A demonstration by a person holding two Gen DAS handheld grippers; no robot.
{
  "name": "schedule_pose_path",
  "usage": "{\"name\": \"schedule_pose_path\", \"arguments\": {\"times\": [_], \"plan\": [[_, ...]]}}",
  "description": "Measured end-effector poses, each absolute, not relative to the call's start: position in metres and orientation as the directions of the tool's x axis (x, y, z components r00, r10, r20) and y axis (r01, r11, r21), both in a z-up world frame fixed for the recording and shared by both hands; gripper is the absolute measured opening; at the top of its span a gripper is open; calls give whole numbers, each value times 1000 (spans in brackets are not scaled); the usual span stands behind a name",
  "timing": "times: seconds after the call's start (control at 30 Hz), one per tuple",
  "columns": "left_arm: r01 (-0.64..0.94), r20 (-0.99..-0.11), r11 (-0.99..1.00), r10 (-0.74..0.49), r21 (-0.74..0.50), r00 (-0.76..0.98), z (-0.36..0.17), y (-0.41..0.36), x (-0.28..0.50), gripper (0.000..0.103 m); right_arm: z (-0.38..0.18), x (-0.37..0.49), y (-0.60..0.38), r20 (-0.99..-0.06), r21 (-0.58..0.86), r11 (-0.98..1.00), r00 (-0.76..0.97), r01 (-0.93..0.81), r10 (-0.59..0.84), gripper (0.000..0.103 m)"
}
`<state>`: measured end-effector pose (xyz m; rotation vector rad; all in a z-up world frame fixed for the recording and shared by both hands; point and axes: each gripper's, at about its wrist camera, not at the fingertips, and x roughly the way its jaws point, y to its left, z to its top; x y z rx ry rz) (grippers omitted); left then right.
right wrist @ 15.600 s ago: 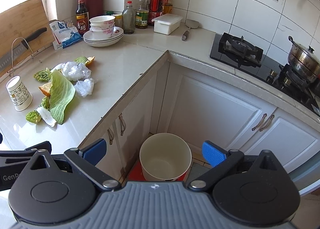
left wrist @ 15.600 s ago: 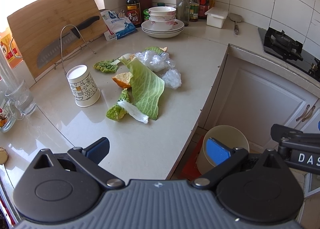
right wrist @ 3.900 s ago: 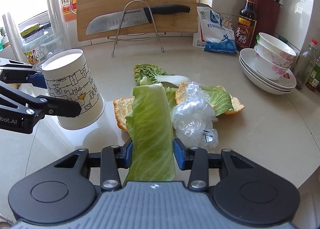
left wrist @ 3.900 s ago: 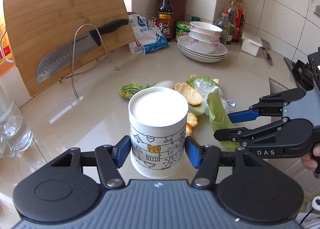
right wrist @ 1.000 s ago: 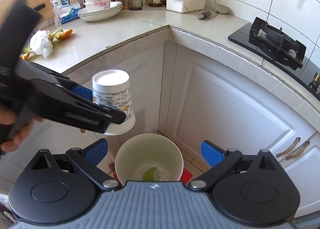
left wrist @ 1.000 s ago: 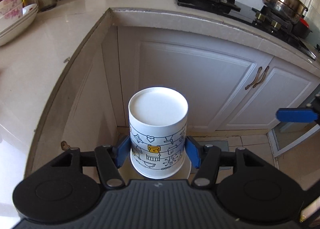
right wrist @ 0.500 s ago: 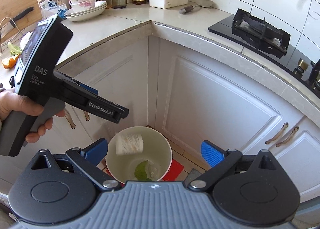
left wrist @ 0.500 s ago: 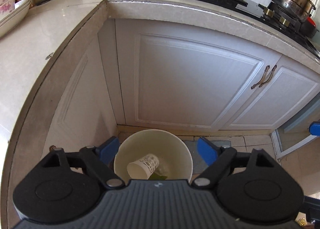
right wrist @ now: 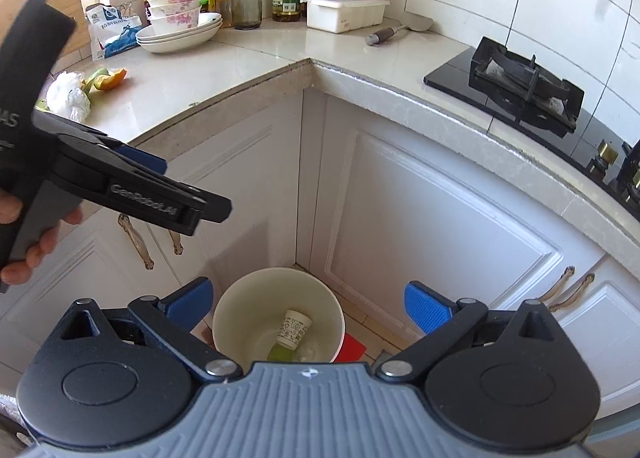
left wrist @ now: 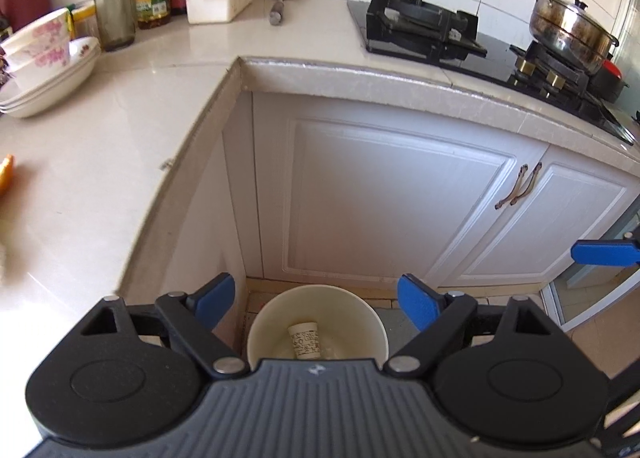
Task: Collect trash
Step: 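Move both tools back up to the scraps on the counter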
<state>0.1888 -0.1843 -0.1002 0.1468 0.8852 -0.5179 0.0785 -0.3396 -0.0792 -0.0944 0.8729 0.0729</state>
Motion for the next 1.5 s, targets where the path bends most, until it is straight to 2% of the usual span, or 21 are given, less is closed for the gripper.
{"name": "schedule_pose_path", "arguments": {"times": [0.27, 0.53, 1.17, 1.33, 1.5], "plan": [[459, -730, 886, -358, -69, 582, -69, -147, 174, 89, -67, 89, -321, -756, -43, 985, 650, -167, 78, 103], [384, -722, 922, -294, -41, 626, -56, -99, 161, 89, -59, 102, -281, -751, -81, 967, 653, -243, 101, 103], [47, -727, 998, -5, 37, 686, -66, 39, 164, 89, -44, 162, -169, -715, -88, 867, 637, -490, 287, 103], [-72, -722, 996, 90, 56, 686, -79, 62, 179, 88, -47, 174, -146, -719, -98, 829, 615, -550, 323, 103], [-116, -720, 991, 130, 70, 681, -92, 73, 198, 88, -50, 188, -131, -727, -82, 811, 591, -579, 349, 103]]}}
